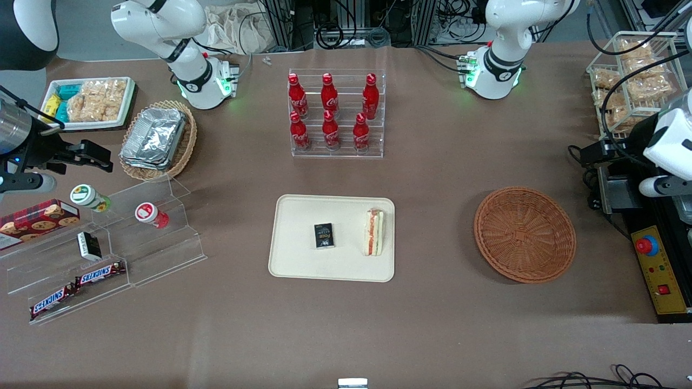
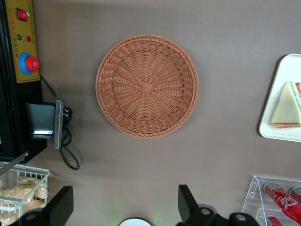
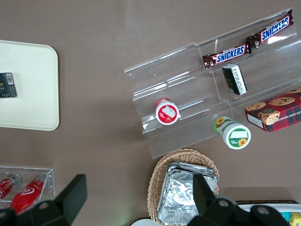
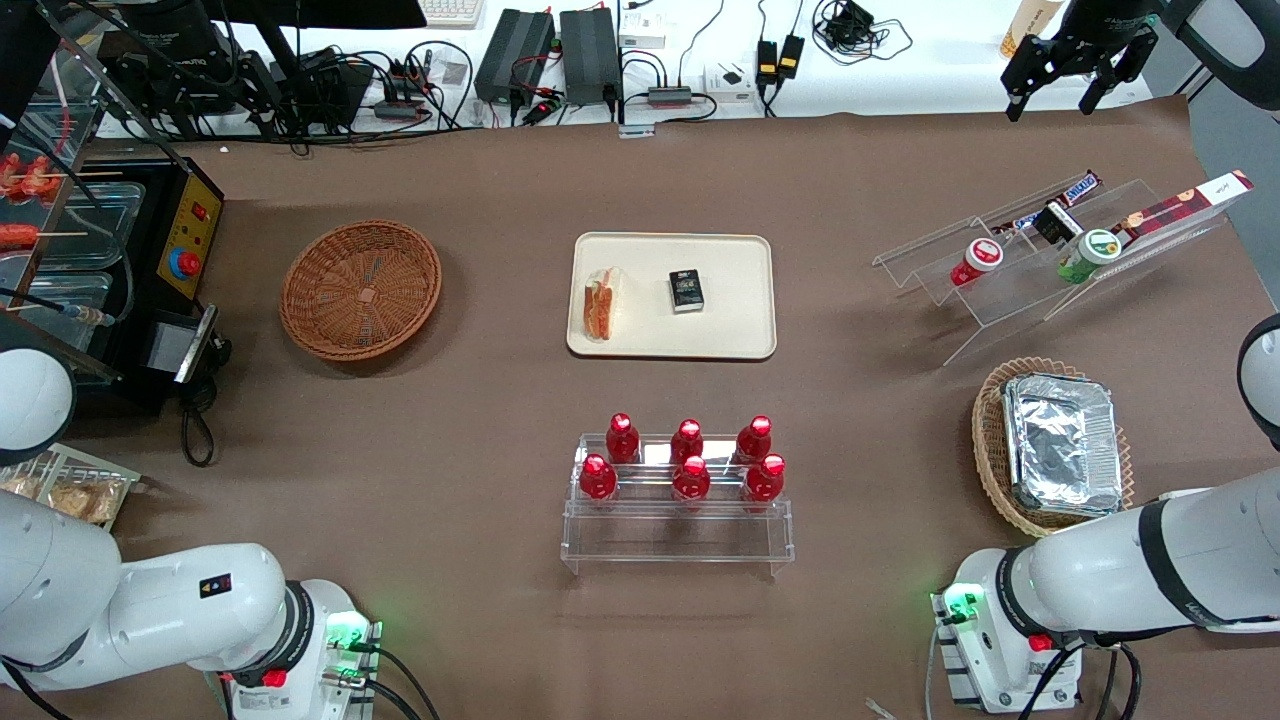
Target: Place sandwich from basket to tray
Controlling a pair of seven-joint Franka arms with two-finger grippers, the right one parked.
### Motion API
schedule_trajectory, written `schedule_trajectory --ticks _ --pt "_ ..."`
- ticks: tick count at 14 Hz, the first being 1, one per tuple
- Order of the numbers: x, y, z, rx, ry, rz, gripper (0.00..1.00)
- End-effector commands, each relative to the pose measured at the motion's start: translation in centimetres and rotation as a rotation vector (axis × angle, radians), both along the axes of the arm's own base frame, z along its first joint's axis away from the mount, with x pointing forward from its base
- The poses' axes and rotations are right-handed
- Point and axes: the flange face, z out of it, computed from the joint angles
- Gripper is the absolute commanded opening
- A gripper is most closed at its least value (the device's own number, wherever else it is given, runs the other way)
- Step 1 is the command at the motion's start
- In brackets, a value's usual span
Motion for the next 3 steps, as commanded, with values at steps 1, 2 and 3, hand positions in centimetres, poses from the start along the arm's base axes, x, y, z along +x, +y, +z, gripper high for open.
schedule_trajectory --ticks 1,2,3 --pt "-1.22 -0.17 0.59 -0.006 -0.002 -0.016 1.00" --pt "-1.09 -0.16 0.58 -0.007 -0.005 -0.016 1.00" --pt "-1.04 -0.14 0.56 -0.005 -0.005 -0.016 1.00"
